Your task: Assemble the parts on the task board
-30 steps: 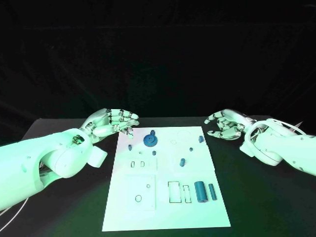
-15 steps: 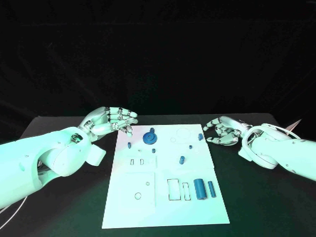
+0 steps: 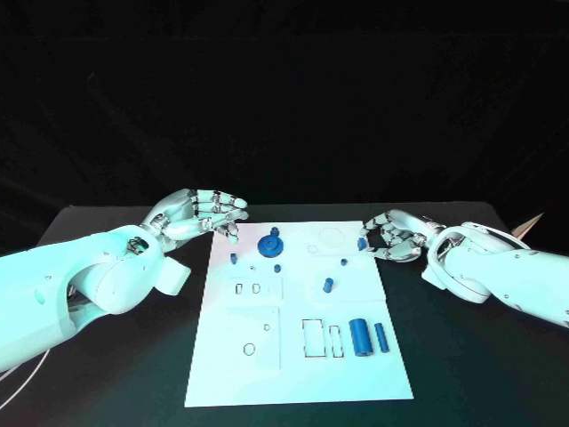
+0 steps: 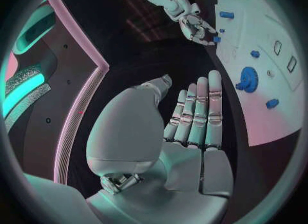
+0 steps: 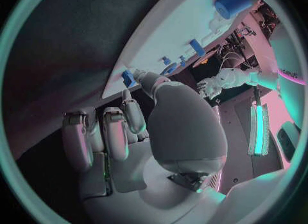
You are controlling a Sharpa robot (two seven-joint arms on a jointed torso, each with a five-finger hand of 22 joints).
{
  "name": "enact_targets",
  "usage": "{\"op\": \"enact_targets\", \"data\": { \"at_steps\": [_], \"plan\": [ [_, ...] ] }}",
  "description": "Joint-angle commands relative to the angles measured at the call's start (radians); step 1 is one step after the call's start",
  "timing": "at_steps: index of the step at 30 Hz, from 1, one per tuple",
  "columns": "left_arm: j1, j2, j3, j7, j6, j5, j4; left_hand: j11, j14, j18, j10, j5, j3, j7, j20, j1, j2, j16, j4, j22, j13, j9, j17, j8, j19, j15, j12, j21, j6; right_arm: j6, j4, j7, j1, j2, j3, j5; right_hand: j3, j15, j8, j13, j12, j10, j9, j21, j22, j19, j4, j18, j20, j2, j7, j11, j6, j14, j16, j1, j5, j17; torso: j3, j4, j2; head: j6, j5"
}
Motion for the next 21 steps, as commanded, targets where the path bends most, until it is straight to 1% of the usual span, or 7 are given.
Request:
{"op": "enact_targets", "data": {
  "at_steps": [1, 3, 13, 16, 19, 21],
  "plan": [
    [0.000, 0.000, 0.001, 0.011, 0.018, 0.003, 0.002, 0.003, -0.006, 0.006, -0.002, -0.003, -0.002, 0.067, -0.002, -0.003, 0.009, -0.003, -0.005, -0.001, -0.001, 0.001, -0.002, -0.004, -0.007, -0.002, 0.002, -0.004, -0.003, 0.014, -0.003, -0.006, -0.001, 0.004, 0.000, -0.004, 0.002, -0.005, 0.005, 0.002, 0.007, 0.008, -0.002, 0.004, 0.252, 0.096, 0.005, -0.003, -0.008, 0.007, -0.002, 0.001, 0.011, 0.098, 0.006, -0.005, -0.005, 0.239, 0.0001, -0.0011, -0.001, -0.001, 0.000],
    [0.000, -0.001, 0.001, 0.011, 0.018, 0.003, 0.002, 0.003, -0.006, 0.006, -0.002, -0.003, -0.002, 0.067, -0.002, -0.003, 0.009, -0.003, -0.005, -0.001, -0.001, 0.001, -0.002, -0.004, -0.007, -0.002, 0.002, -0.004, -0.003, 0.016, -0.005, -0.009, -0.001, 0.006, 0.000, -0.004, 0.003, -0.005, 0.006, 0.002, 0.007, 0.008, -0.002, 0.004, 0.253, 0.096, 0.006, -0.004, -0.008, 0.008, -0.002, 0.001, 0.012, 0.098, 0.007, -0.005, -0.006, 0.240, 0.0001, -0.0013, -0.001, -0.001, -0.001],
    [0.000, -0.004, 0.000, 0.008, 0.020, 0.003, 0.004, 0.003, -0.005, 0.006, -0.002, -0.003, -0.002, 0.067, -0.002, -0.003, 0.010, -0.004, -0.006, -0.002, -0.001, 0.001, -0.002, -0.004, -0.007, -0.002, 0.003, -0.004, -0.003, 0.016, -0.021, -0.025, -0.001, 0.023, 0.000, -0.004, 0.024, -0.008, 0.013, 0.005, 0.008, 0.013, -0.006, 0.007, 0.255, 0.098, 0.011, -0.004, -0.010, 0.040, -0.004, -0.001, 0.025, 0.098, 0.007, -0.006, -0.013, 0.241, 0.0009, -0.0005, -0.001, -0.002, -0.001],
    [0.000, -0.005, 0.000, 0.008, 0.021, 0.003, 0.004, 0.003, -0.005, 0.006, -0.002, -0.003, -0.002, 0.067, -0.002, -0.003, 0.010, -0.004, -0.006, -0.002, -0.001, 0.001, -0.002, -0.004, -0.007, -0.002, 0.003, -0.004, -0.003, 0.017, -0.025, -0.029, -0.001, 0.028, 0.000, -0.004, 0.025, -0.008, 0.013, 0.005, 0.008, 0.013, -0.007, 0.008, 0.256, 0.098, 0.011, -0.005, -0.010, 0.041, -0.004, -0.001, 0.025, 0.099, 0.008, -0.006, -0.014, 0.242, 0.0010, 0.0012, -0.001, -0.003, -0.002],
    [0.000, -0.006, 0.000, 0.007, 0.021, 0.003, 0.004, 0.003, -0.005, 0.006, -0.002, -0.003, -0.002, 0.067, -0.002, -0.003, 0.010, -0.005, -0.006, -0.002, -0.001, 0.001, -0.003, -0.004, -0.007, -0.002, 0.003, -0.005, -0.003, 0.019, -0.029, -0.031, -0.001, 0.033, 0.000, -0.004, 0.025, -0.008, 0.013, 0.006, 0.008, 0.013, -0.007, 0.008, 0.256, 0.098, 0.011, -0.005, -0.010, 0.041, -0.004, -0.001, 0.025, 0.099, 0.008, -0.006, -0.015, 0.241, 0.0009, 0.0011, -0.001, -0.004, -0.001],
    [0.000, -0.006, 0.000, 0.007, 0.021, 0.003, 0.004, 0.003, -0.005, 0.006, -0.002, -0.003, -0.002, 0.067, -0.002, -0.003, 0.010, -0.005, -0.006, -0.002, -0.001, 0.001, -0.003, -0.004, -0.007, -0.002, 0.003, -0.005, -0.003, 0.021, -0.030, -0.032, -0.001, 0.036, 0.000, -0.004, 0.025, -0.008, 0.013, 0.006, 0.008, 0.013, -0.007, 0.008, 0.256, 0.098, 0.011, -0.005, -0.010, 0.041, -0.004, -0.001, 0.025, 0.099, 0.008, -0.006, -0.015, 0.241, 0.0009, -0.0004, -0.001, -0.005, 0.002]
  ]
}}
